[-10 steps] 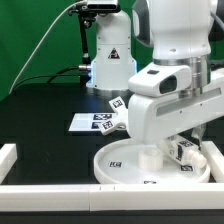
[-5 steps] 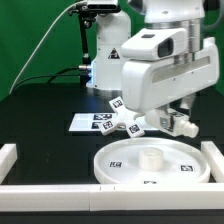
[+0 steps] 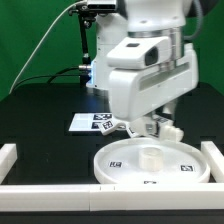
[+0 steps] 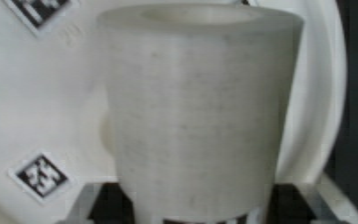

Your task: Assemble round table

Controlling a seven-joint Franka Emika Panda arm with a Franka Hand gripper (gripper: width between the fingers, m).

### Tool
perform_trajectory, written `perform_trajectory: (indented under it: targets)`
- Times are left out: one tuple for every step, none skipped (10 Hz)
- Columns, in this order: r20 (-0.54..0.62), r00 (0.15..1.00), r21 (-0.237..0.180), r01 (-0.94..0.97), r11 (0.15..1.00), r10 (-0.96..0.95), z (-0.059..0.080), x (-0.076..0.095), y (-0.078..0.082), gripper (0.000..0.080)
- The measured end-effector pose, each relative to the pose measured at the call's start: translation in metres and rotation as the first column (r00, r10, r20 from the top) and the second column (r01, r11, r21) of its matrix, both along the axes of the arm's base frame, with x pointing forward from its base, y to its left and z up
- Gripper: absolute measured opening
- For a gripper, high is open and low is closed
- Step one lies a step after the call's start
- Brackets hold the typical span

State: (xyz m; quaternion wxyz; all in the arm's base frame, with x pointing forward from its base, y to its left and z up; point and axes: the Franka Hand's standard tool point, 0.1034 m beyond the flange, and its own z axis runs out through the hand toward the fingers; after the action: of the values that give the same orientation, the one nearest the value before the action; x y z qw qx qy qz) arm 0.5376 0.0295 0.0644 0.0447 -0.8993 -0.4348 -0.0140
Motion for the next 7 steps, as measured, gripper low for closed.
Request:
perform_trajectory:
  targets:
    - [-0.017,0.999,0.002,-0.050,0.999,0.050,-0.006,-0.010,-0.020,0.0320]
    - [-0.035,0.998,0.006,-0.061,0.998,0.061,-0.007,-0.014,-0.032,0.0320]
    - [-0.036,0.998,0.006,-0.058,0.998,0.058,-0.008,-0.015,-0.036,0.0320]
    - [-0.037,0.998,0.007,-0.059,0.998,0.059,-0.008,-0.015,-0.034,0.0320]
    - [-0.032,0.992,0.007,-0.120,0.993,0.120,-0.008,-0.015,-0.034,0.0320]
    - [-0.026,0.979,0.005,-0.202,0.979,0.202,-0.009,-0.016,-0.036,0.0320]
    - [-0.019,0.960,0.008,-0.279,0.960,0.280,-0.009,-0.016,-0.040,0.0320]
